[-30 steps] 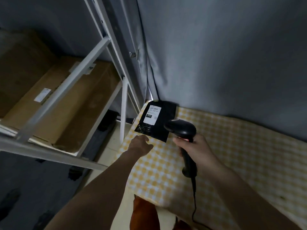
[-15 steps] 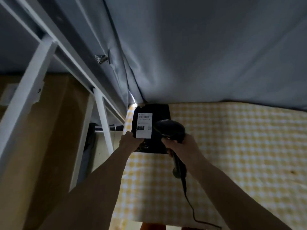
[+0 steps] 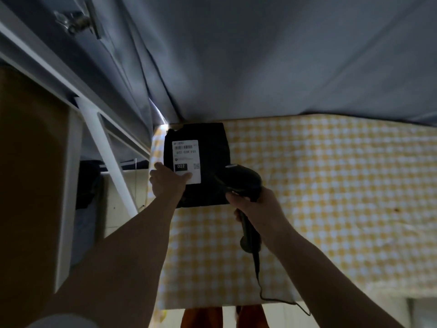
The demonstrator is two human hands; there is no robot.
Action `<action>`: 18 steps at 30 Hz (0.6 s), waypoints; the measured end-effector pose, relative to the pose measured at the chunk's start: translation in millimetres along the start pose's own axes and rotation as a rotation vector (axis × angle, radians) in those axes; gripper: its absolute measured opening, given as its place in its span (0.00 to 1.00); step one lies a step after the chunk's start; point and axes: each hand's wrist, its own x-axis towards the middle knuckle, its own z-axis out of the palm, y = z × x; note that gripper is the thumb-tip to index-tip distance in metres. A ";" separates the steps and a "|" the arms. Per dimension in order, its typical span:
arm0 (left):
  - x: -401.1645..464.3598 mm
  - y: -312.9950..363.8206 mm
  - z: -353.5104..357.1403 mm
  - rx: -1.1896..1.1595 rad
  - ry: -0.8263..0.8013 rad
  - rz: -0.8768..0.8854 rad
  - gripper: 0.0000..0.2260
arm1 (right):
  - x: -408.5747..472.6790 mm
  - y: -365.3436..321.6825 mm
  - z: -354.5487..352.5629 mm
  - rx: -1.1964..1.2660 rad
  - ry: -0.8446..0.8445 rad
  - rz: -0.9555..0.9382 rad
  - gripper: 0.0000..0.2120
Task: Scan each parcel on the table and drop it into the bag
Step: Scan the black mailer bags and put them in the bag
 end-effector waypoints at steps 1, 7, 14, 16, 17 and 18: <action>-0.1 -0.4 1.6 0.012 0.005 -0.012 0.38 | 0.0 2.7 -2.8 0.001 0.014 0.004 0.04; -14.5 1.9 5.2 -0.149 0.014 0.025 0.28 | -8.5 13.4 -14.8 -0.003 0.048 0.012 0.04; -86.1 8.9 13.4 -0.353 -0.300 0.075 0.28 | -40.7 6.3 -36.4 0.021 0.057 -0.017 0.03; -110.3 8.9 15.5 -0.383 -0.357 0.073 0.25 | -54.4 3.0 -46.5 0.024 0.071 -0.038 0.06; -121.8 9.2 14.2 -0.405 -0.380 0.073 0.24 | -61.9 1.7 -51.8 0.025 0.076 -0.053 0.07; -131.4 9.2 12.1 -0.428 -0.403 0.080 0.24 | -69.3 0.5 -57.4 0.023 0.083 -0.067 0.07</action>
